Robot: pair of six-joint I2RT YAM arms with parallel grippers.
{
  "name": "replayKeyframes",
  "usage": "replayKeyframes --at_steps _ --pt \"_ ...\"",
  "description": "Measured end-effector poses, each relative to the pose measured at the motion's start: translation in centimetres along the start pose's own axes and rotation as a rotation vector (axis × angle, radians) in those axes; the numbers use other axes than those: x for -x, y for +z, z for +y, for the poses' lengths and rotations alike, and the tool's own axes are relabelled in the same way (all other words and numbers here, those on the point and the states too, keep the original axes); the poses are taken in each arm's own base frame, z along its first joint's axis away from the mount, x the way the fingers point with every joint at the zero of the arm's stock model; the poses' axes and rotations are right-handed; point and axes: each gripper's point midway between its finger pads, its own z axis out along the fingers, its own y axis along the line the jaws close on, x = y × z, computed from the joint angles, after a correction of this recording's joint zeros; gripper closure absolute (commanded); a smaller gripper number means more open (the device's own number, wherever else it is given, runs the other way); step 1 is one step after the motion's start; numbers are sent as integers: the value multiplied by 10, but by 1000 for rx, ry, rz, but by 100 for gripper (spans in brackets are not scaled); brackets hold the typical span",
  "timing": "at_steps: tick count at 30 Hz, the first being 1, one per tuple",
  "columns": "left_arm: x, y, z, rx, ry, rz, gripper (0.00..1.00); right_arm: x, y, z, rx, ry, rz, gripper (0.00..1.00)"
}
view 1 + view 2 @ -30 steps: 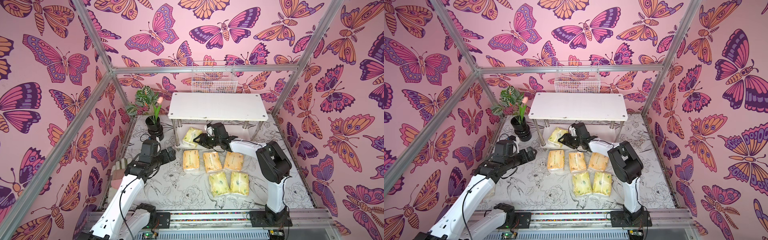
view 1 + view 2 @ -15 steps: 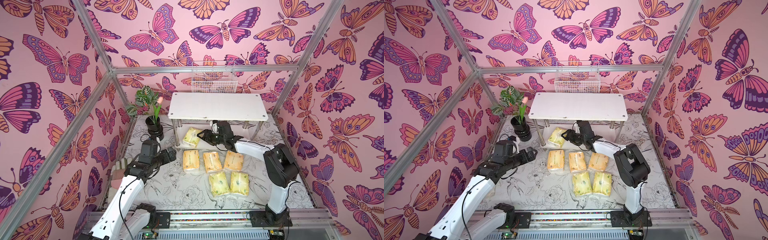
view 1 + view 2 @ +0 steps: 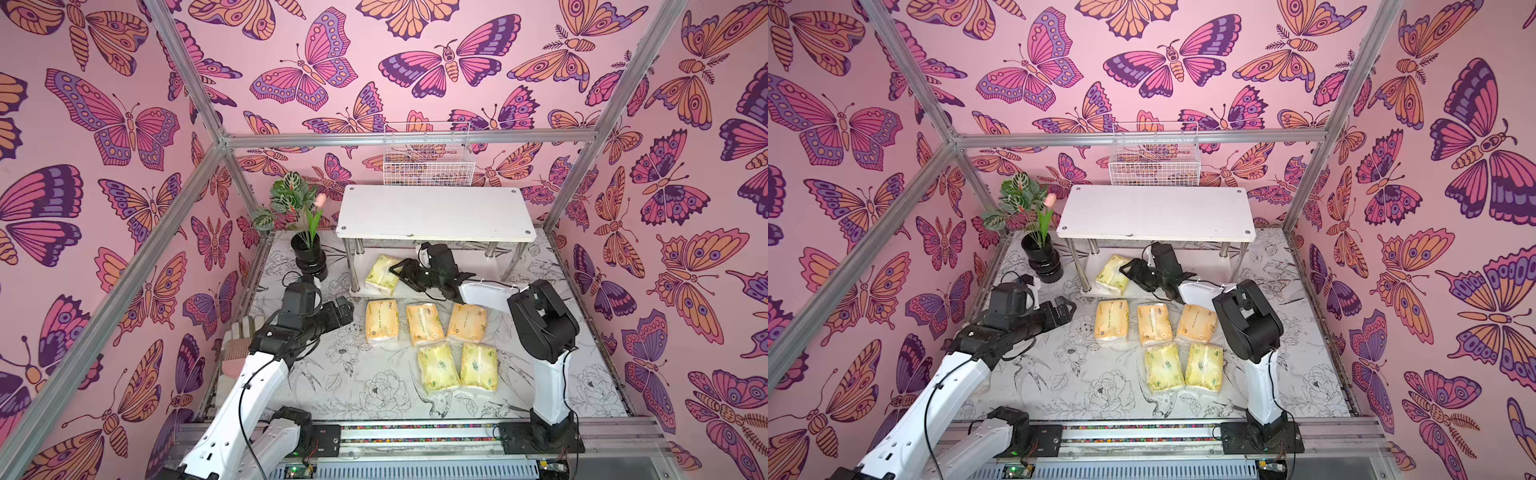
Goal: Place the tissue boxes on the shelf by color
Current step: Adjust the box of tissues on the shelf.
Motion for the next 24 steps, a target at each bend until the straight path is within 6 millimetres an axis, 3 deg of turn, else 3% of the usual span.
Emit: replayKeyframes --at_steps 7,13,19,24 --pt "-5 1 3 0 -11 7 0 21 16 17 50 13 -32 35" --pt "-9 1 3 -5 -18 15 0 30 18 17 66 13 -54 35" --pt "-10 2 3 -10 -19 21 0 5 -11 -3 23 32 -42 35" --pt "-10 1 2 -18 -18 19 0 -16 -38 11 37 10 -38 35"
